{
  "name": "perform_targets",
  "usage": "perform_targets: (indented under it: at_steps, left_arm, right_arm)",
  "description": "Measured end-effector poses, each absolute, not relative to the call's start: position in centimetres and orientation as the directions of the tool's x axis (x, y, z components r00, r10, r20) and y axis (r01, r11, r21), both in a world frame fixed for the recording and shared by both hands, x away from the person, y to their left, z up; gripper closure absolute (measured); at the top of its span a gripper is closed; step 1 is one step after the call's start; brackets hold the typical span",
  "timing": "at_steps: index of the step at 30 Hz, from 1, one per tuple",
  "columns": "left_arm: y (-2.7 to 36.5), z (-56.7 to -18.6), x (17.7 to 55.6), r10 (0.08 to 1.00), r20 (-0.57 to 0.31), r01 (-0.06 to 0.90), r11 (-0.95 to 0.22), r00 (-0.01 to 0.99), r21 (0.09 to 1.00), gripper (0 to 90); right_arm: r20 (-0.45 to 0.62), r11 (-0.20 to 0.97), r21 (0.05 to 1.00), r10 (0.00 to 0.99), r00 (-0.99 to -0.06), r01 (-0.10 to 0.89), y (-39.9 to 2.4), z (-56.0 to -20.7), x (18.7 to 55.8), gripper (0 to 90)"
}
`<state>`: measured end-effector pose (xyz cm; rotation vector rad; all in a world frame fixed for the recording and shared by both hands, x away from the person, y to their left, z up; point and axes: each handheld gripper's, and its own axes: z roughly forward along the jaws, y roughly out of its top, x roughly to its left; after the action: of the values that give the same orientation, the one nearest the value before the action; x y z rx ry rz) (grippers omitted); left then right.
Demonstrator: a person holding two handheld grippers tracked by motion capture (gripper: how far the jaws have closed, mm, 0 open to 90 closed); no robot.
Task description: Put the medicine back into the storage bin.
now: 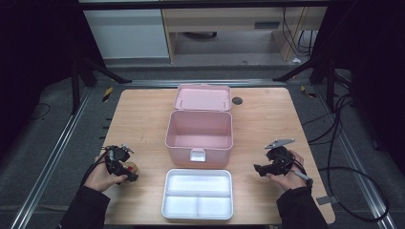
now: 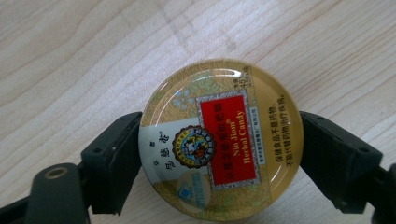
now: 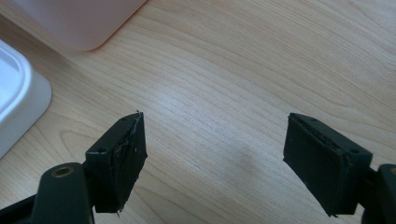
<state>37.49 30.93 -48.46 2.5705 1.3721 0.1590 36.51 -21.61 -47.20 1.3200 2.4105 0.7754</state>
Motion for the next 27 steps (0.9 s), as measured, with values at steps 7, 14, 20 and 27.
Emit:
perform_targets:
  at_steps: [7, 14, 20, 27]
  left_arm:
    - [30.7, -47.9, 37.4, 0.820, -0.011, 0.796, -0.553, 0.573, 0.245, 19.8]
    - [30.0, -45.6, 37.3, 0.806, 0.000, 0.776, -0.569, 0.591, 0.274, 19.8]
    - [29.4, -43.7, 37.3, 0.783, 0.000, 0.741, -0.589, 0.622, 0.321, 19.9]
    - [29.3, -41.2, 37.9, 0.782, 0.017, 0.726, -0.587, 0.623, 0.358, 19.9]
  right_arm:
    - [0.005, 0.440, 0.576, 0.841, -0.542, 0.689, -21.6, -47.2, 36.5, 21.4]
    - [0.008, 0.429, 0.581, 0.847, -0.531, 0.692, -21.7, -47.1, 36.5, 21.7]
    - [0.012, 0.414, 0.589, 0.854, -0.520, 0.694, -21.8, -47.0, 36.4, 21.6]
    - [0.005, 0.402, 0.596, 0.864, -0.504, 0.695, -22.3, -46.9, 36.4, 21.6]
